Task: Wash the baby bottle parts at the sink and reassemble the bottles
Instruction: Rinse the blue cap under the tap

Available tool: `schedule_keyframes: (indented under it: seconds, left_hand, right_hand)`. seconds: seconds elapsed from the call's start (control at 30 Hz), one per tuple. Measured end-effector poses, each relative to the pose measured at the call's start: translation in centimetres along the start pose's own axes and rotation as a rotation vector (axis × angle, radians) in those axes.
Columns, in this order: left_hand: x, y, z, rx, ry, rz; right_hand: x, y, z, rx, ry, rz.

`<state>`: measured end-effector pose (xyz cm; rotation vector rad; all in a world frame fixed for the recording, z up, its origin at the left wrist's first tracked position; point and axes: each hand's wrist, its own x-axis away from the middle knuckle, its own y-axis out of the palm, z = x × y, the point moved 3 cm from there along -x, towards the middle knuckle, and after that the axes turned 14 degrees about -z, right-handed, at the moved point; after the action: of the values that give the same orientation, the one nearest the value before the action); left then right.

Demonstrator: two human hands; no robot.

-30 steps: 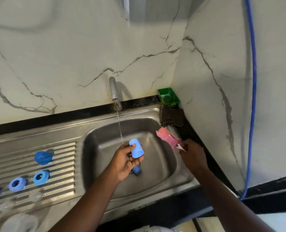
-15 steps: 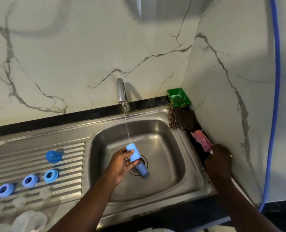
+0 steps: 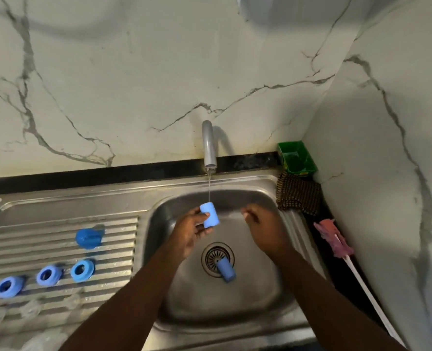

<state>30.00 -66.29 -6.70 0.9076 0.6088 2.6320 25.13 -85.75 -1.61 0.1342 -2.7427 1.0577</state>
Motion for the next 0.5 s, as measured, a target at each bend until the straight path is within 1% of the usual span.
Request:
schedule_keyframes:
  seconds: [0.1,0.17,0.27,0.37,0.43,0.5]
  left_hand:
    - [-1.2,0.7,1.6,0.018,-0.011,-0.057]
    - [-1.6,1.4,2.4,0.021,-0.003,-0.082]
    - [-2.3,1.2,3.7,-0.047,0.06,-0.082]
    - [-2.6,0.2,4.9,-0.22,0.173,-0.059]
    - [-2.6,-0.5,5.4,-0.279,0.248,0.003]
    - [-2.4,-0.7,5.4,-0.283,0.275,0.061]
  right_hand:
    - [-4.8,2.2,-2.9,-0.108,0.025,-0.153]
    - [-6.6,2.9,-4.0,-0.186,0.025,-0.182]
    - [-8.0,3.1,-5.2,-0.355,0.051,-0.154]
    - [-8.6,2.8,-6.1,-0.475,0.088,-0.154]
    - [-8.7,2.7,-6.7,-0.568,0.128,-0.168]
    - [-8.7,2.5,-7.1,-0.566,0.14,-0.161]
